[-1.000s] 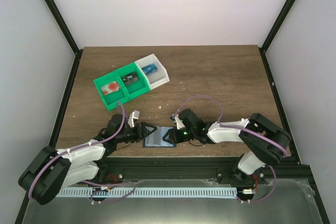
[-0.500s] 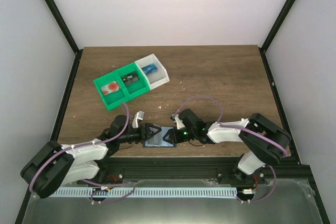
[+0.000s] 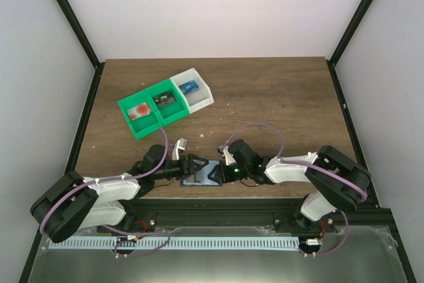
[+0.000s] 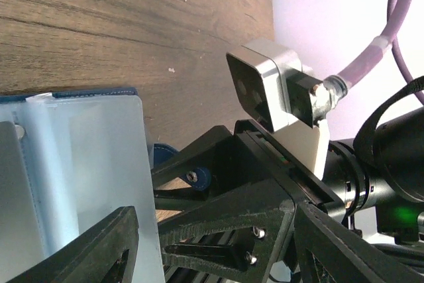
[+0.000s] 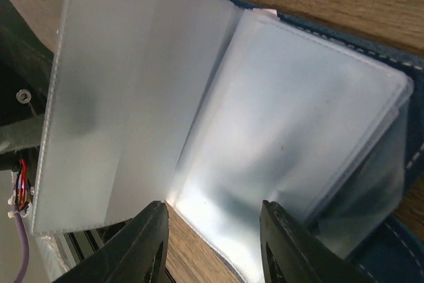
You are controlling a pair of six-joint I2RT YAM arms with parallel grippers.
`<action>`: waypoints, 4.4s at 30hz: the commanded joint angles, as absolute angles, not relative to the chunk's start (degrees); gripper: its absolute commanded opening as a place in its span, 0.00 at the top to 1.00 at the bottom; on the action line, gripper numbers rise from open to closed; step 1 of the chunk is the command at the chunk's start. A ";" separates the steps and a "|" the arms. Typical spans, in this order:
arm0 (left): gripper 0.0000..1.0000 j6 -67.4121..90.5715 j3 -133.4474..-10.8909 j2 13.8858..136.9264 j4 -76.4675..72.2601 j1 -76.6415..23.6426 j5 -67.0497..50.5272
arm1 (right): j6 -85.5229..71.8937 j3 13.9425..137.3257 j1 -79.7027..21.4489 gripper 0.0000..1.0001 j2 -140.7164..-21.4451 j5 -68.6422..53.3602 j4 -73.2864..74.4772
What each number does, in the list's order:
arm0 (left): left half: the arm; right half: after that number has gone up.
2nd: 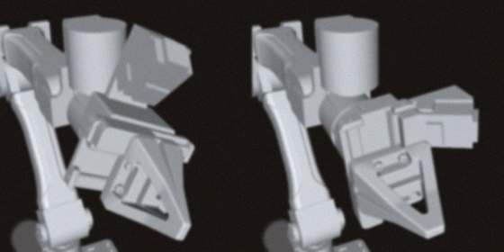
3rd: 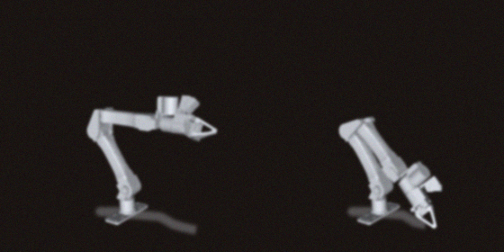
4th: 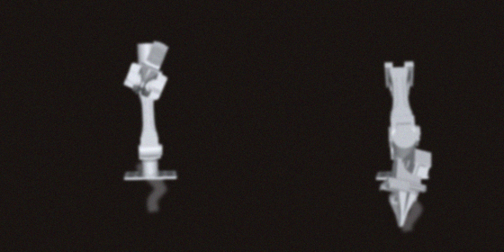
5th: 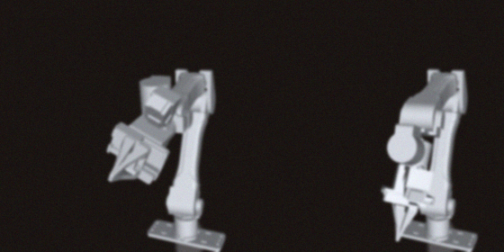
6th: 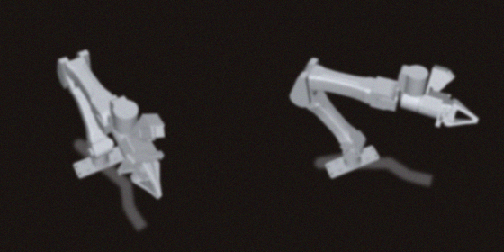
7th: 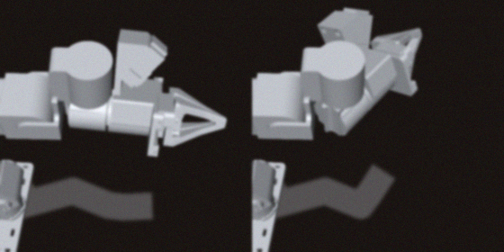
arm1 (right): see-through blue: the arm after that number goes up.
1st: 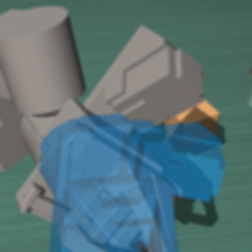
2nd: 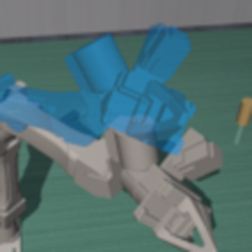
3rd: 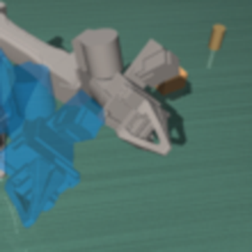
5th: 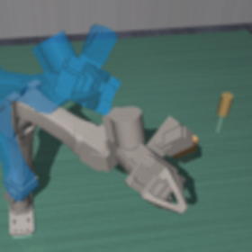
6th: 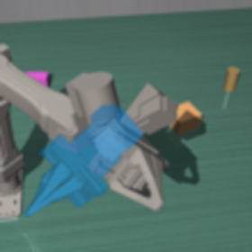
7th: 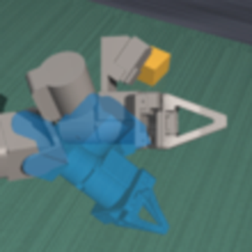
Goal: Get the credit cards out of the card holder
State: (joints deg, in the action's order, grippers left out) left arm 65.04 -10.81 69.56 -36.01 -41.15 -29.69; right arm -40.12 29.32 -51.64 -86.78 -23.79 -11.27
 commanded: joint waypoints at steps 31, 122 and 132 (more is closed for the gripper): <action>0.31 58.04 -21.84 67.63 -22.78 -44.17 -22.14 | -43.33 24.65 -52.01 0.58 -64.77 -16.47 -2.33; 0.27 66.00 -9.51 63.56 -32.13 -39.77 -27.59 | -42.36 27.16 -52.03 0.60 -85.15 -18.86 -10.99; 0.27 67.49 -11.60 68.61 -37.75 -43.04 -26.75 | -42.71 26.15 -52.03 0.61 -82.84 -17.93 -10.96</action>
